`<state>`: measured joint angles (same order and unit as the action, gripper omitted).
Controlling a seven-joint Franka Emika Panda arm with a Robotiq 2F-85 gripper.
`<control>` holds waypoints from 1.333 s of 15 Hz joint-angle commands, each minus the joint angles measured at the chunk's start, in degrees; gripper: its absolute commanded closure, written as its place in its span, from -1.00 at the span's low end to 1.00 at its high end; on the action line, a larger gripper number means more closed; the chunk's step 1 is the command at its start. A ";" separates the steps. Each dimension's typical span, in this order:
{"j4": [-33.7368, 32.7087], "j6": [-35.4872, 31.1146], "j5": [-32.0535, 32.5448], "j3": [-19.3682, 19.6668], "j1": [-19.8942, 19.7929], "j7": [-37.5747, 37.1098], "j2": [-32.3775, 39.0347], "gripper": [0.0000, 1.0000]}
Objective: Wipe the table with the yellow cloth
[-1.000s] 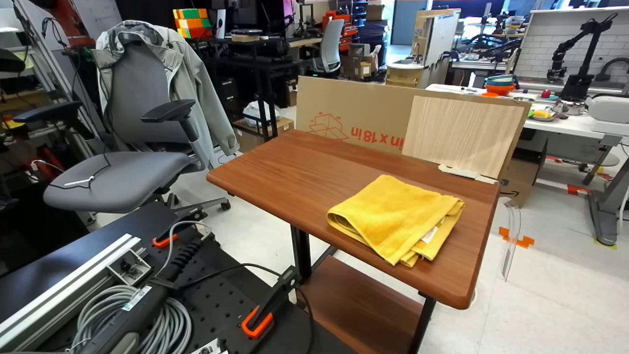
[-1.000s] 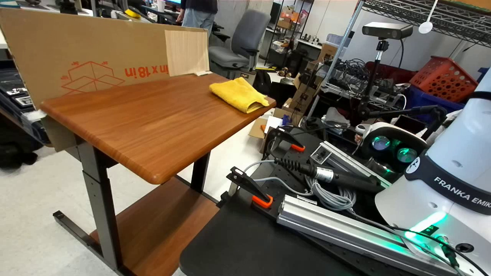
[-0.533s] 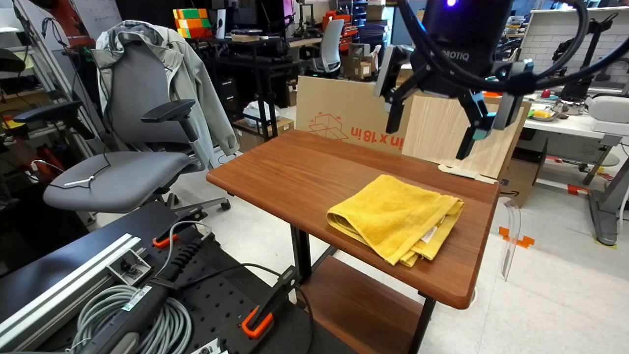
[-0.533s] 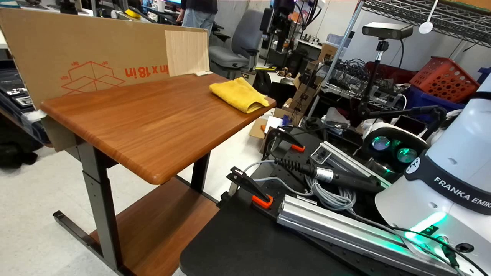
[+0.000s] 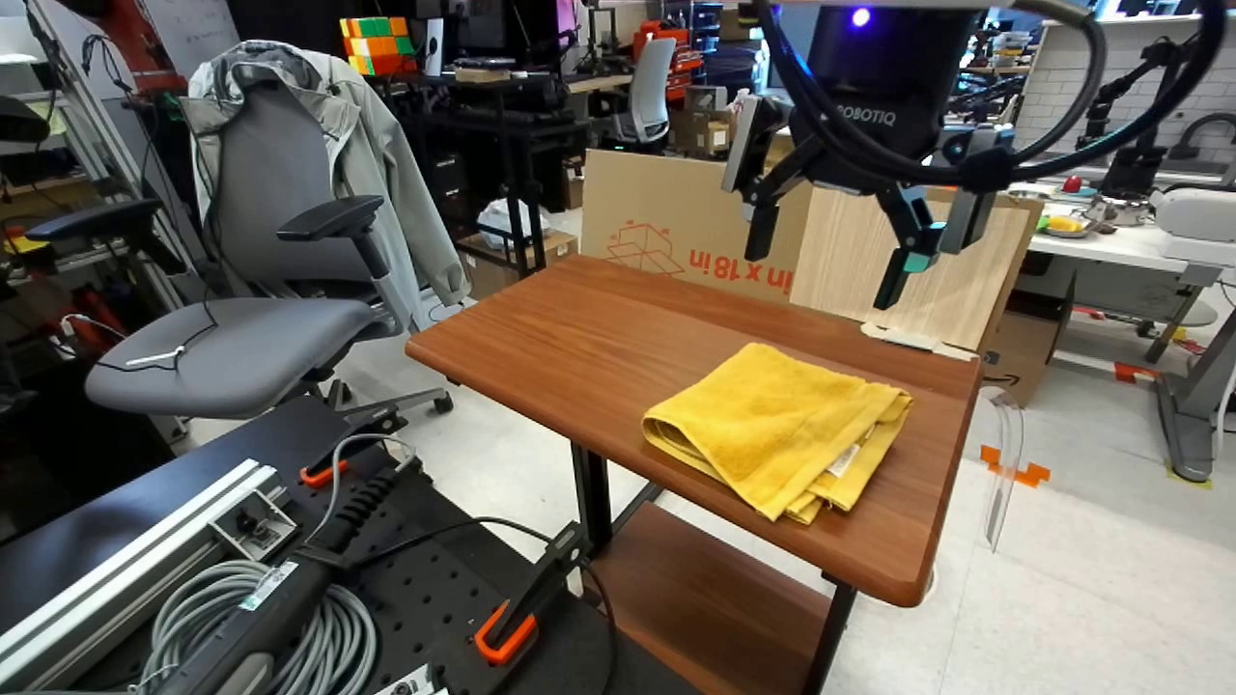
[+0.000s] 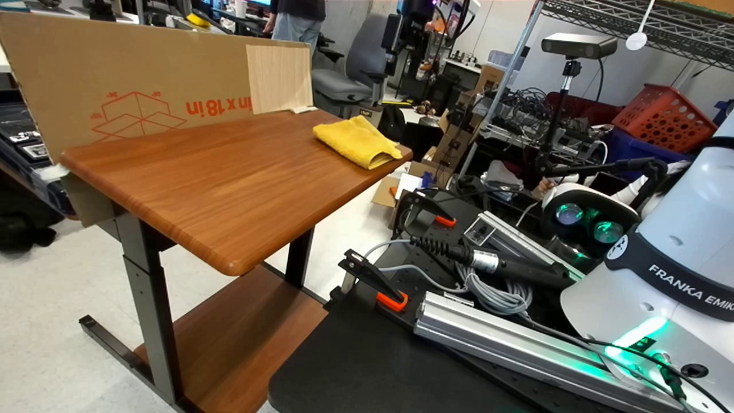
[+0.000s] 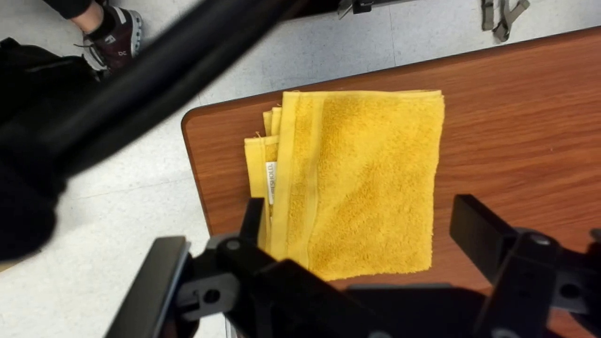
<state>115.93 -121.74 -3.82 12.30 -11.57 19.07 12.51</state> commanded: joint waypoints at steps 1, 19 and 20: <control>-0.76 -3.18 -0.54 -2.78 0.61 -4.46 4.09 -1.00; -5.10 -13.48 -1.94 -5.75 -0.37 -15.98 23.55 -1.00; -4.47 -15.29 -2.32 -5.77 -0.61 -16.36 24.23 -1.00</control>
<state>109.34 -131.04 -4.13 7.47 -10.94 3.52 34.64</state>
